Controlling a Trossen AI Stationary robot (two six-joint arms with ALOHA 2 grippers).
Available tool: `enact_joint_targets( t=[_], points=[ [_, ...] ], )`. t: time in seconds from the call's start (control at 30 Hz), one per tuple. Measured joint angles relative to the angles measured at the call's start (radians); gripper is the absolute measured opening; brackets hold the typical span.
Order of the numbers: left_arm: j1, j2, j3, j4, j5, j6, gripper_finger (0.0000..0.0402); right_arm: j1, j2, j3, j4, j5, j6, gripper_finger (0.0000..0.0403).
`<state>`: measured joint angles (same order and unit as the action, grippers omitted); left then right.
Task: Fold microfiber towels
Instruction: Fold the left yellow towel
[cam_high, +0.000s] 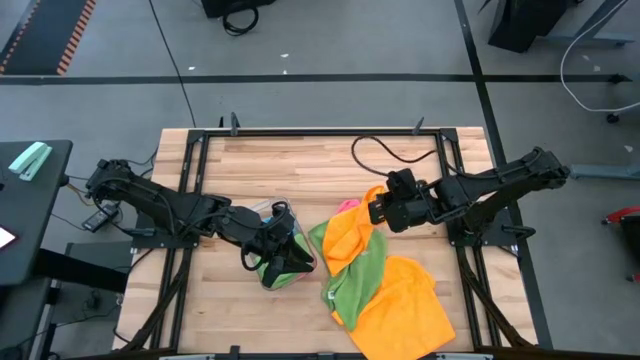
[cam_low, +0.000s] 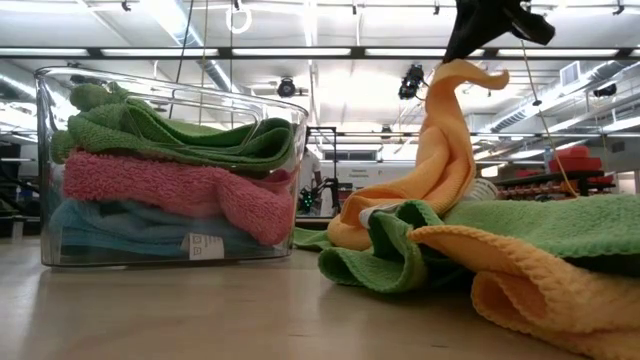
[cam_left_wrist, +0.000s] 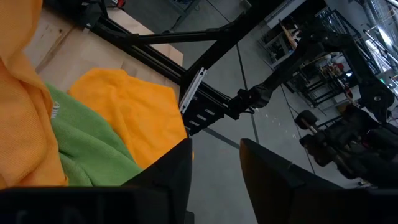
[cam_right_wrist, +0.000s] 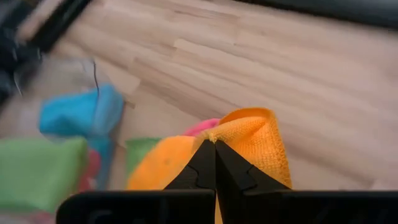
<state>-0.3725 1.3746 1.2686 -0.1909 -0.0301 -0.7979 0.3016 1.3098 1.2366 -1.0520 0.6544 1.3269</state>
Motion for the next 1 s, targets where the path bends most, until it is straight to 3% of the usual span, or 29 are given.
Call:
enact_joint_targets(
  t=[0.3,0.67,0.87,1.0],
  points=[
    [0.0,0.0,0.0,0.0,0.0,0.0,0.0151,0.005,0.0,0.0,0.0,-0.082,-0.473,0.0003],
    [0.006,0.0,0.0,0.06,-0.012,-0.062,0.0145,0.051,0.0,0.0,0.037,-0.147,-0.522,0.0003],
    [0.025,0.003,0.0,0.105,-0.061,-0.086,0.0148,0.078,-0.006,0.003,0.035,-0.314,-0.547,0.0003],
    [0.041,0.033,0.0,0.119,-0.082,0.021,0.0139,0.097,-0.007,0.078,0.028,-0.341,-0.58,0.0003]
  ],
)
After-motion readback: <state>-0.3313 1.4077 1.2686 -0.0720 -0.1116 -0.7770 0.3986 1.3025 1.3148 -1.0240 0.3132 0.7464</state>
